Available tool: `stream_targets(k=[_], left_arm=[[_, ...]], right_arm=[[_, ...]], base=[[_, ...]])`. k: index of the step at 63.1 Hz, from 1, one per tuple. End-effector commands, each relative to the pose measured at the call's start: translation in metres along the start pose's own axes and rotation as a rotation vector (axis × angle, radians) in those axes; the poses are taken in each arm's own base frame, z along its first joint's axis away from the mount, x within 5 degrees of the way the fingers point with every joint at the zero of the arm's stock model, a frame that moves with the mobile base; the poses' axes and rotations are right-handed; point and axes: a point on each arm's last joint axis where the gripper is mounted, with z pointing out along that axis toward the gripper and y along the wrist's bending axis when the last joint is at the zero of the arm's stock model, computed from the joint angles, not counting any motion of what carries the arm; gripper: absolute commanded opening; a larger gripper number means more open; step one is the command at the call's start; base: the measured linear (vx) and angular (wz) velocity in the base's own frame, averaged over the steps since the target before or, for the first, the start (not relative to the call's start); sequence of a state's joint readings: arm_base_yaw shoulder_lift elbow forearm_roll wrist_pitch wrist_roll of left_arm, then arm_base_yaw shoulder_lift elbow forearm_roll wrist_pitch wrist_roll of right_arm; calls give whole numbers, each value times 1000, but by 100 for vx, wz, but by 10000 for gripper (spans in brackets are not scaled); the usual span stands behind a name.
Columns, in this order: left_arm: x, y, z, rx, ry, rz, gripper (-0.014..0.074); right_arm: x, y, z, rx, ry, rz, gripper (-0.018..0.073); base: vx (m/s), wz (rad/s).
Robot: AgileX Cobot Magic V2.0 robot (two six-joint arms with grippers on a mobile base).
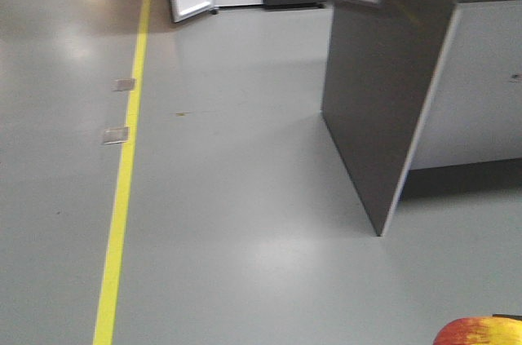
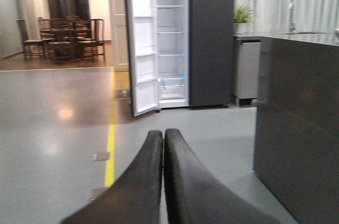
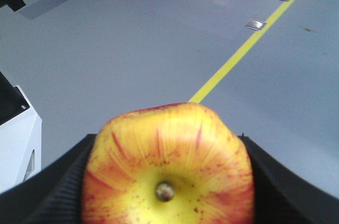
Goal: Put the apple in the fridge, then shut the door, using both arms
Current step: 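Drive the base away from the countertop holding the apple in the right gripper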
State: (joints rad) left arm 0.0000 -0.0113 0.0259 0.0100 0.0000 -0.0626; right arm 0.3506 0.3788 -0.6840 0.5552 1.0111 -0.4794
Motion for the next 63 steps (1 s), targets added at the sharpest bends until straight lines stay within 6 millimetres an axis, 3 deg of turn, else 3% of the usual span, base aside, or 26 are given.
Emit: stream_targets(k=[1, 63], left_arm=[[-1, 0, -1, 4, -70, -16, -6], [-1, 0, -1, 4, -70, -16, -6]], right_arm=[[-13, 1, -4, 3, -83, 1, 415], [-13, 1, -4, 3, -83, 1, 415]], base=[[1, 42], [5, 20]])
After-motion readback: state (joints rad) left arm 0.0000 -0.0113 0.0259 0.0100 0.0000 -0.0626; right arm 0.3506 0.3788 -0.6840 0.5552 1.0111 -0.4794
